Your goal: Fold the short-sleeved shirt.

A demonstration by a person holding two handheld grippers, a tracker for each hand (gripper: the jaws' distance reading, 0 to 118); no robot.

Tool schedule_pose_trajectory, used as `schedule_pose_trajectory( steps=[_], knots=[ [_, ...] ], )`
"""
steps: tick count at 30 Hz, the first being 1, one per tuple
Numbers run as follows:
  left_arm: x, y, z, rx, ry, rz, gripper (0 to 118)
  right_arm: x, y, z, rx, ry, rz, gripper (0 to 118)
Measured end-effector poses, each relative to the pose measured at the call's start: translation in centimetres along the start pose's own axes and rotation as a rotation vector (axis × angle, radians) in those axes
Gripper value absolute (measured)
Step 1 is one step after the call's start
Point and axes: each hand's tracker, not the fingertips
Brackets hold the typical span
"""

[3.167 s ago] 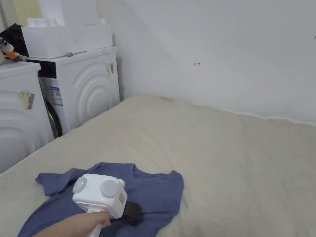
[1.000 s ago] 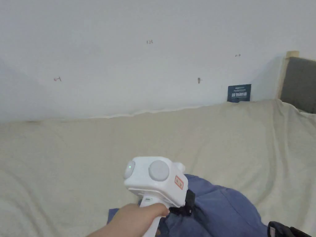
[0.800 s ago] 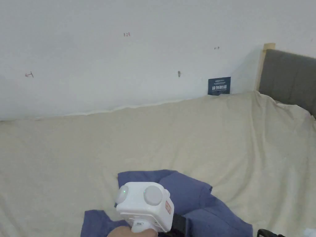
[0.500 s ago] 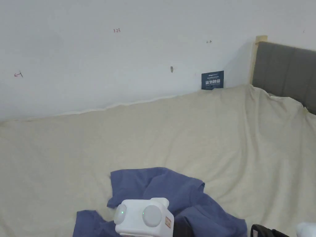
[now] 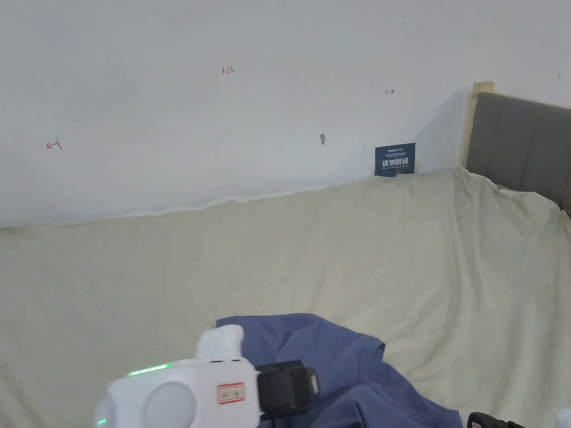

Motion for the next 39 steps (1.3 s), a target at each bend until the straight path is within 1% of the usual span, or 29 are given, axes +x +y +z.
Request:
schedule_pose_trajectory(
  steps=[2, 4, 5, 6, 7, 8, 9, 10, 13, 14, 15, 17, 18, 19, 21, 23, 25, 28, 29, 30, 32, 33, 34, 35, 36, 37, 39],
  knots=[
    [-1.1, -0.9, 4.7, 0.084, 0.004, -0.039, 113, -0.5, 0.5, 0.2, 0.018, 0.005, 0.008, 0],
    [-2.3, -2.8, 8.3, 0.139, 0.048, -0.052, 113, -1.2, 0.8, 0.3, 0.036, 0.011, 0.018, 0],
    [-3.0, -4.0, 9.9, 0.156, 0.085, -0.048, 110, -1.5, 0.9, 0.4, 0.048, 0.016, 0.024, 0],
    [-3.4, -5.0, 11.2, 0.188, 0.157, -0.04, 101, -1.8, 0.9, 0.4, 0.059, 0.021, 0.027, 0],
    [-3.7, -6.1, 12.5, 0.254, 0.232, -0.047, 78, -2.2, 0.9, 0.5, 0.073, 0.022, 0.029, 0],
    [-4.0, -7.2, 13.8, 0.301, 0.301, -0.066, 19, -2.6, 0.8, 0.6, 0.09, 0.021, 0.033, 0],
    [-4.3, -7.9, 14.6, 0.334, 0.353, -0.061, 0, -2.9, 0.8, 0.6, 0.103, 0.02, 0.038, 0],
    [-4.7, -8.6, 15.7, 0.356, 0.425, -0.045, 0, -3.2, 0.8, 0.6, 0.113, 0.02, 0.042, 0],
    [-6.0, -9.3, 18.2, 0.414, 0.387, 0.06, 0, -4.1, 0.8, 0.7, 0.142, 0.016, 0.059, 0],
    [-6.1, -9.5, 19.0, 0.43, 0.402, 0.084, 0, -4.4, 0.8, 0.6, 0.153, 0.011, 0.067, 0],
    [-6.6, -9.2, 18.7, 0.452, 0.421, 0.09, 0, -4.6, 0.8, 0.6, 0.162, 0.007, 0.071, 0],
    [-6.1, -9.0, 20.0, 0.51, 0.45, 0.093, 0, -4.8, 1.0, 0.7, 0.176, 0.006, 0.067, 0],
    [-6.1, -8.6, 20.5, 0.555, 0.419, 0.109, 0, -4.9, 1.1, 0.7, 0.177, 0.007, 0.066, 0],
    [-5.8, -7.4, 21.0, 0.583, 0.396, 0.088, 0, -4.9, 1.3, 0.6, 0.173, 0.012, 0.065, 0],
    [-4.4, -3.3, 21.9, 0.597, 0.411, -0.011, 0, -5.1, 1.6, 0.6, 0.159, 0.022, 0.07, 0],
    [-4.3, 1.6, 20.9, 0.523, 0.394, -0.076, 0, -5.1, 1.9, 0.3, 0.147, 0.031, 0.085, 0],
    [-5.4, 6.2, 17.3, 0.401, 0.371, -0.072, 0, -5.2, 2.1, 0.0, 0.137, 0.045, 0.093, 0],
    [-9.3, 10.8, 7.8, 0.044, 0.407, -0.016, 0, -5.4, 1.8, -0.9, 0.108, 0.073, 0.089, 0],
    [-10.9, 11.2, 4.4, -0.069, 0.377, 0.029, 0, -5.5, 1.5, -1.2, 0.092, 0.08, 0.087, 0],
    [-12.0, 11.2, 1.7, -0.146, 0.376, 0.079, 0, -5.5, 1.3, -1.4, 0.079, 0.084, 0.086, 0],
    [-14.5, 9.9, -3.4, -0.261, 0.404, 0.131, 0, -5.5, 0.7, -1.9, 0.052, 0.099, 0.09, 0],
    [-15.2, 9.5, -5.1, -0.291, 0.414, 0.136, 2, -5.4, 0.5, -2.1, 0.041, 0.101, 0.095, 0],
    [-15.7, 8.6, -6.5, -0.312, 0.423, 0.156, 20, -5.4, 0.1, -2.4, 0.027, 0.102, 0.101, 0],
    [-16.3, 7.9, -7.9, -0.326, 0.421, 0.169, 70, -5.3, -0.2, -2.6, 0.016, 0.101, 0.106, 0],
    [-16.8, 7.6, -9.1, -0.341, 0.434, 0.193, 102, -5.2, -0.4, -2.8, 0.004, 0.101, 0.111, 0],
    [-17.3, 7.3, -10.5, -0.364, 0.435, 0.211, 116, -5.0, -0.6, -3.0, -0.012, 0.104, 0.116, 0],
    [-17.5, 6.7, -11.5, -0.341, 0.422, 0.211, 118, -4.8, -1.0, -3.5, -0.035, 0.104, 0.124, 0]
  ],
)
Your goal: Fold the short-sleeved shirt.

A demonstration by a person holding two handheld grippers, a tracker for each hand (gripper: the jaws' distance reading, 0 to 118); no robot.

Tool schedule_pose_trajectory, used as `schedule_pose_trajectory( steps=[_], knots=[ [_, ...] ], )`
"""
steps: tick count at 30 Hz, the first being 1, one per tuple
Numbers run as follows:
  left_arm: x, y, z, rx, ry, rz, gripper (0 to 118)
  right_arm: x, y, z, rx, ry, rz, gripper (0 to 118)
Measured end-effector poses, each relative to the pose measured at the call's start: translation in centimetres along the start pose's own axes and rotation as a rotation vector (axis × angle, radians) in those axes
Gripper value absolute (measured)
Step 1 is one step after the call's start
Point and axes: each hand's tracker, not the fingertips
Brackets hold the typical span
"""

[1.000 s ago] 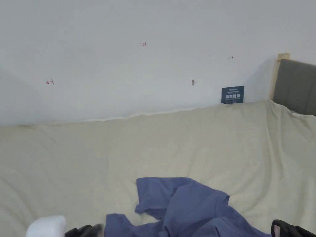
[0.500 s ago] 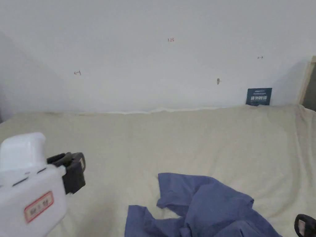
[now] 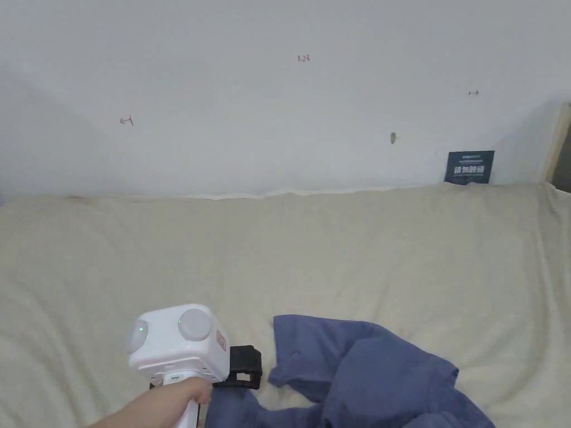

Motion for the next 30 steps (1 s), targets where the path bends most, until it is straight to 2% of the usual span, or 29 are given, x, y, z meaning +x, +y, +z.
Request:
schedule_pose_trajectory(
  steps=[6, 7, 8, 9, 10, 12, 14, 17, 20, 23, 24, 26, 27, 28, 30],
  knots=[
    [1.5, 0.5, -2.5, -0.079, 0.16, -0.086, 114, 1.1, -0.6, -1.4, -0.043, -0.004, -0.013, 0],
    [1.7, 0.6, -2.7, -0.091, 0.167, -0.081, 106, 1.2, -0.6, -1.6, -0.048, -0.007, -0.02, 0],
    [1.8, -0.1, -2.3, -0.079, 0.17, -0.075, 85, 1.4, -0.7, -1.7, -0.051, -0.007, -0.03, 0],
    [2.1, -0.3, -1.9, -0.047, 0.186, -0.077, 69, 1.5, -0.7, -1.8, -0.053, -0.008, -0.036, 0],
    [2.5, -0.7, -1.3, -0.011, 0.204, -0.1, 42, 1.5, -0.6, -1.9, -0.056, -0.009, -0.042, 0],
    [3.1, -1.6, -0.5, 0.024, 0.163, -0.175, 21, 1.6, -0.7, -2.1, -0.06, -0.015, -0.047, 0],
    [3.9, -2.4, 0.1, 0.042, 0.222, -0.248, 9, 1.7, -0.6, -2.2, -0.056, -0.017, -0.049, 0],
    [2.7, -2.5, 1.0, 0.038, 0.175, -0.22, 8, 2.0, 0.4, -2.7, -0.039, -0.007, -0.046, 0],
    [0.0, -2.4, 2.9, 0.107, 0.082, -0.085, 8, 3.1, 4.3, -4.0, 0.049, -0.009, -0.017, 0],
    [-2.0, -3.5, 5.6, 0.215, -0.02, -0.063, 8, 3.9, 9.6, -7.5, 0.07, -0.042, 0.056, 0],
    [-2.4, -3.9, 6.3, 0.231, -0.046, -0.066, 8, 4.0, 11.1, -9.1, 0.043, -0.036, 0.074, 0],
    [-3.5, -5.0, 7.9, 0.271, -0.114, -0.046, 8, 4.1, 14.4, -14.9, -0.146, 0.034, 0.092, 0],
    [-3.9, -5.3, 8.3, 0.273, -0.143, -0.043, 8, 3.8, 15.2, -17.0, -0.224, 0.026, 0.101, 0],
    [-4.2, -5.8, 8.6, 0.276, -0.151, -0.044, 8, 3.3, 15.9, -19.8, -0.301, 0.029, 0.125, 0],
    [-4.7, -6.6, 9.2, 0.283, -0.154, -0.045, 8, 2.6, 16.5, -25.1, -0.444, 0.094, 0.125, 0]
  ],
)
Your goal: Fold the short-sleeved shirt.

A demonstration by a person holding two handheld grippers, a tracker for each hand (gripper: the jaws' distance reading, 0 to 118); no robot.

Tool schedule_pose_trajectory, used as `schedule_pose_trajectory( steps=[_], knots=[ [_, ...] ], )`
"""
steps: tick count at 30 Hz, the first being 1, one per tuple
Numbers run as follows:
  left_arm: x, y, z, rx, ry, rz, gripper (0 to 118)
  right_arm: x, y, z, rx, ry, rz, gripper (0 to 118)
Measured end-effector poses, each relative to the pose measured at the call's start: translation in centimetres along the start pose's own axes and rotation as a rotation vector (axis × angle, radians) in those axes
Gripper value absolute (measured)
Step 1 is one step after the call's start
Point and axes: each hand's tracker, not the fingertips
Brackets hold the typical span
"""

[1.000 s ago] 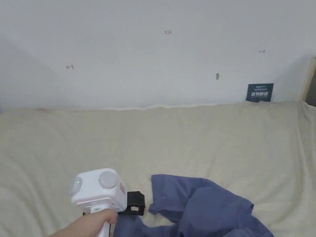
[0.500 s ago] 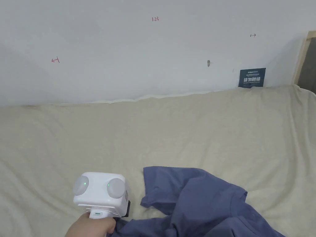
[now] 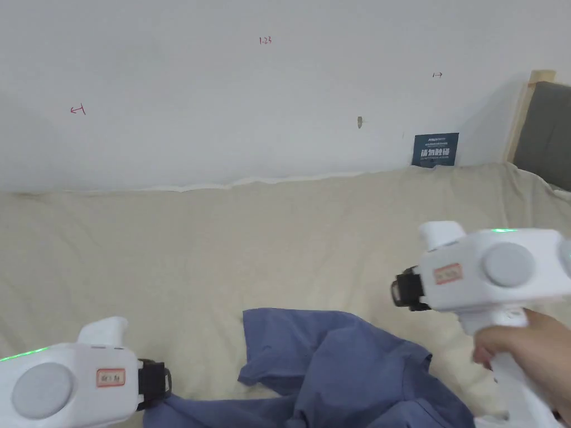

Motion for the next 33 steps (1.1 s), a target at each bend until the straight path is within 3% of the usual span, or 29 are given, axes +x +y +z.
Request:
schedule_pose_trajectory(
  steps=[2, 3, 5, 6, 8, 11, 14, 15, 16, 17, 19, 22, 28, 33],
  knots=[
    [-0.3, -0.7, 0.6, 0.018, -0.025, 0.008, 8, -0.6, 2.2, -5.4, -0.15, 0.024, 0.032, 6],
    [-0.3, -0.9, 0.7, 0.023, -0.032, 0.011, 8, -0.9, 2.7, -6.8, -0.162, -0.002, 0.054, 29],
    [-0.5, -1.4, 1.0, 0.021, -0.044, 0.012, 8, -1.6, 3.6, -10.8, -0.209, -0.079, 0.092, 109],
    [-0.5, -1.6, 1.0, 0.019, -0.045, 0.011, 8, -1.7, 3.8, -12.4, -0.23, -0.087, 0.104, 118],
    [-0.7, -2.2, 1.1, 0.015, -0.045, -0.002, 8, -2.1, 4.3, -14.9, -0.224, -0.093, 0.104, 109],
    [-0.9, -3.0, 1.0, 0.008, -0.03, -0.041, 8, -1.9, 4.9, -18.2, -0.263, -0.127, 0.067, 108],
    [-1.3, -3.4, 0.5, -0.011, -0.023, -0.054, 8, -1.4, 4.6, -20.3, -0.333, -0.161, 0.085, 103],
    [-1.4, -3.4, 0.3, -0.024, -0.024, -0.056, 8, -1.3, 4.4, -20.8, -0.359, -0.159, 0.098, 94],
    [-1.6, -3.5, 0.0, -0.033, -0.022, -0.056, 8, -1.1, 3.9, -20.8, -0.394, -0.13, 0.106, 70],
    [-1.7, -3.5, -0.4, -0.04, -0.017, -0.056, 8, -1.2, 3.5, -20.6, -0.382, -0.163, 0.138, 41],
    [-2.0, -3.4, -1.0, -0.056, -0.013, -0.051, 8, -0.8, 4.3, -19.4, -0.328, -0.183, 0.172, 3],
    [-2.3, -3.0, -1.1, -0.064, -0.017, 0.005, 8, 0.8, 5.5, -16.3, -0.315, -0.076, 0.038, 3],
    [-1.8, -1.1, 1.3, -0.003, -0.051, 0.086, 8, 2.7, 7.1, -5.4, -0.147, 0.053, -0.006, 3],
    [-1.0, 4.4, 7.3, 0.125, -0.077, 0.138, 8, 5.2, 8.2, 6.5, 0.004, 0.028, -0.033, 3]
  ],
)
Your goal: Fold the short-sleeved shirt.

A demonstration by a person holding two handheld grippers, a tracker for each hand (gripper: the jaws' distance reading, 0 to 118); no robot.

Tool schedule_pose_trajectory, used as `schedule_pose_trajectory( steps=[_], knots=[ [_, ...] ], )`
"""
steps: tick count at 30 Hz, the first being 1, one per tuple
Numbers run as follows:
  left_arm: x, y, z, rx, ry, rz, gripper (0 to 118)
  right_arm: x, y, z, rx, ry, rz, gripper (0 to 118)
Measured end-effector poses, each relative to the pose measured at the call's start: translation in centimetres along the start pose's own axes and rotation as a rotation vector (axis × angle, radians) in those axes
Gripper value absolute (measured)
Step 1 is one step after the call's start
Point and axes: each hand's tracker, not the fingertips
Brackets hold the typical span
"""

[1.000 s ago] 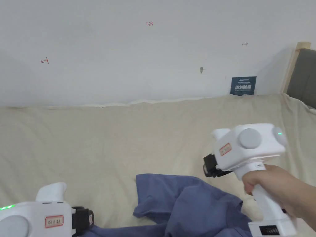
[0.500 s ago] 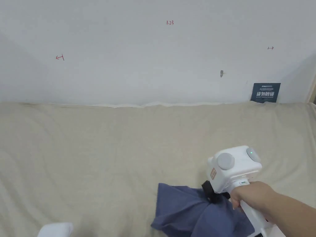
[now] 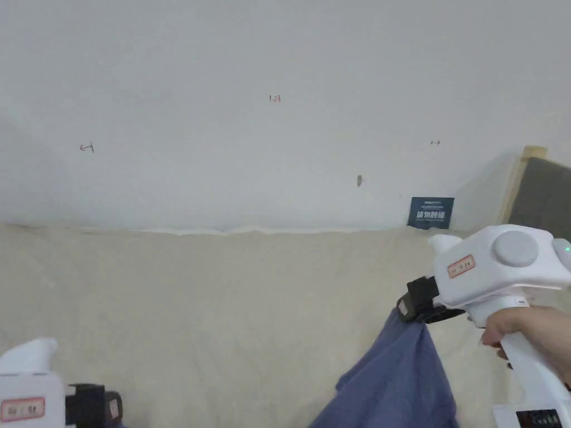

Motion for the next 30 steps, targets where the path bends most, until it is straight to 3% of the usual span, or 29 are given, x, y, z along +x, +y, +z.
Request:
schedule_pose_trajectory(
  steps=[5, 14, 23, 30],
  knots=[
    [5.2, 8.0, 8.2, 0.186, 0.021, -0.122, 8, 1.5, 1.9, 12.3, 0.181, 0.001, -0.118, 3],
    [13.6, 21.0, 20.1, 0.44, 0.049, -0.258, 8, -1.5, 8.0, 26.9, 0.449, -0.003, -0.185, 3],
    [15.2, 30.9, 17.6, 0.497, 0.139, -0.287, 8, -3.6, 17.8, 27.3, 0.521, -0.143, -0.136, 3],
    [15.9, 36.9, 13.0, 0.52, 0.158, -0.265, 8, -3.9, 23.3, 24.1, 0.632, -0.137, -0.177, 3]
  ],
)
